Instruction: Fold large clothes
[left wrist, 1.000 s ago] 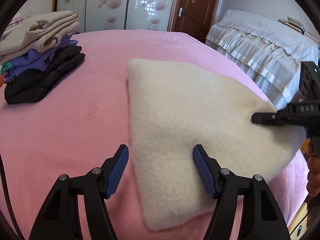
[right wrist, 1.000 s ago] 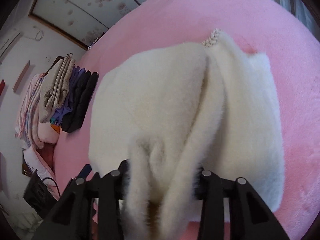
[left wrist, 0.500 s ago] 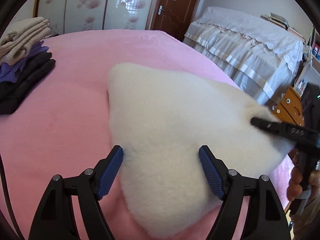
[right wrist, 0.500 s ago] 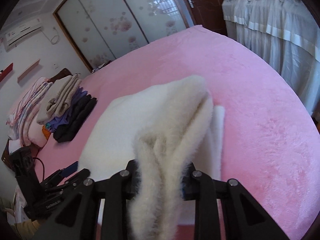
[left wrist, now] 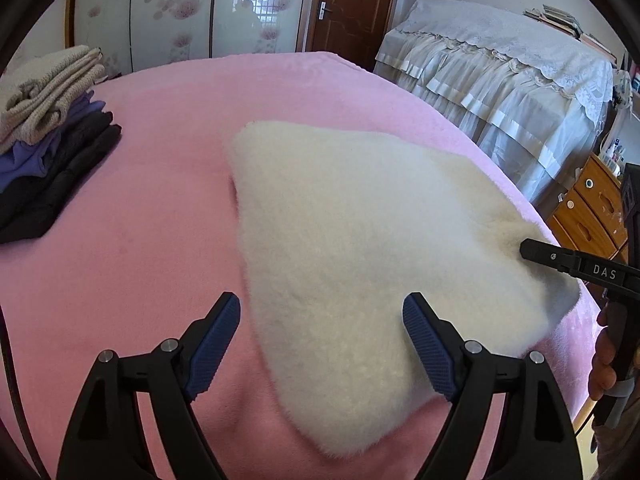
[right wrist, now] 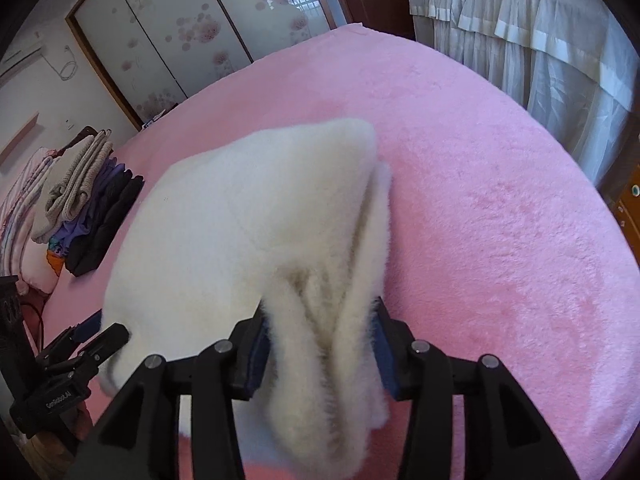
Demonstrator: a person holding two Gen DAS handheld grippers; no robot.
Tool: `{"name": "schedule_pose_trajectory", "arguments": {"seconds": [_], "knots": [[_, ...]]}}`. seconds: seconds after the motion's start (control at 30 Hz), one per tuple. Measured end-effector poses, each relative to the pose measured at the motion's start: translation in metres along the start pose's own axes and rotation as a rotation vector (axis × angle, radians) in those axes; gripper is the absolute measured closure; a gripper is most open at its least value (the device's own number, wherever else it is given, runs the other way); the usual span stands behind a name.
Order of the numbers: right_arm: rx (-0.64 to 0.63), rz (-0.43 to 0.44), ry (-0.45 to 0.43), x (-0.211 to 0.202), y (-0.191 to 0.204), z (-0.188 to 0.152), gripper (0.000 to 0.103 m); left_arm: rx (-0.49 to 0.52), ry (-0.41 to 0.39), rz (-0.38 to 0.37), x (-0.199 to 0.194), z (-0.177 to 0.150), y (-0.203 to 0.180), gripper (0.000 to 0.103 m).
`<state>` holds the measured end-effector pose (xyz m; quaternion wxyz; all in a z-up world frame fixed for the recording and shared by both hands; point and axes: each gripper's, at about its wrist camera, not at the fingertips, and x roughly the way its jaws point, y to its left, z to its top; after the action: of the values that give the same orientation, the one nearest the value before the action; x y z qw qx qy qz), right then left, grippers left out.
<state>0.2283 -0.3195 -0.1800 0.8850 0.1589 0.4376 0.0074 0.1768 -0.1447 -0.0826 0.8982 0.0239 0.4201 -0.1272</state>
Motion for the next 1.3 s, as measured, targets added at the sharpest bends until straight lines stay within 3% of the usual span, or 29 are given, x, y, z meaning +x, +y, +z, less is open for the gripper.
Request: {"name": "schedule_pose_trajectory", "arguments": {"seconds": [0.13,0.23,0.27,0.33,0.4,0.5,0.6,0.63,0.7,0.8,0.87,1.0,1.1,1.23,1.27,1.3], "knots": [[-0.062,-0.096,-0.118,-0.036,0.013,0.003,0.056,0.001,-0.068,-0.005,-0.025,0.017,0.001,0.021],[-0.119,-0.103,-0.194,-0.051,0.031,0.013,0.058,-0.008,-0.076,-0.034,-0.024,0.037,-0.002,0.021],[-0.14,-0.097,-0.195,-0.049,0.038,0.018,0.062,-0.017,-0.069,-0.056,-0.02,0.044,-0.004,0.021],[-0.176,-0.069,-0.173,-0.04,0.048,0.026,0.087,-0.04,-0.057,-0.104,-0.01,0.055,-0.009,0.028],[-0.197,-0.05,-0.13,-0.019,0.059,0.033,0.093,-0.055,-0.016,-0.157,0.009,0.064,-0.014,0.048],[-0.221,-0.074,-0.088,0.008,0.064,0.037,0.094,-0.082,0.068,-0.162,0.044,0.069,-0.015,0.067],[-0.222,-0.146,-0.06,0.028,0.054,0.035,0.094,-0.058,0.051,-0.13,0.058,0.066,-0.012,0.071],[-0.219,-0.184,-0.048,0.034,0.046,0.034,0.1,-0.047,0.05,-0.133,0.06,0.065,-0.012,0.072],[-0.215,-0.218,-0.032,0.04,0.03,0.029,0.103,-0.034,0.051,-0.142,0.061,0.064,-0.012,0.074],[-0.193,-0.192,-0.031,0.034,0.013,0.026,0.103,-0.019,0.062,-0.136,0.06,0.066,-0.014,0.074],[-0.183,-0.189,-0.036,0.026,0.012,0.028,0.103,-0.016,0.074,-0.126,0.057,0.068,-0.015,0.07],[-0.155,-0.174,-0.062,0.003,0.011,0.036,0.103,-0.013,0.039,-0.075,0.041,0.078,-0.018,0.03],[-0.156,-0.152,-0.097,-0.016,0.015,0.045,0.101,0.002,0.005,-0.058,0.028,0.089,-0.02,0.022],[-0.133,-0.101,-0.11,-0.036,0.018,0.063,0.098,0.003,0.014,-0.047,0.019,0.107,-0.02,0.017],[-0.124,-0.089,-0.105,-0.039,0.018,0.067,0.096,0.002,0.014,-0.047,0.017,0.111,-0.02,0.015],[-0.117,-0.081,-0.099,-0.042,0.018,0.071,0.084,0.003,0.018,-0.047,0.016,0.115,-0.019,0.012]]}}
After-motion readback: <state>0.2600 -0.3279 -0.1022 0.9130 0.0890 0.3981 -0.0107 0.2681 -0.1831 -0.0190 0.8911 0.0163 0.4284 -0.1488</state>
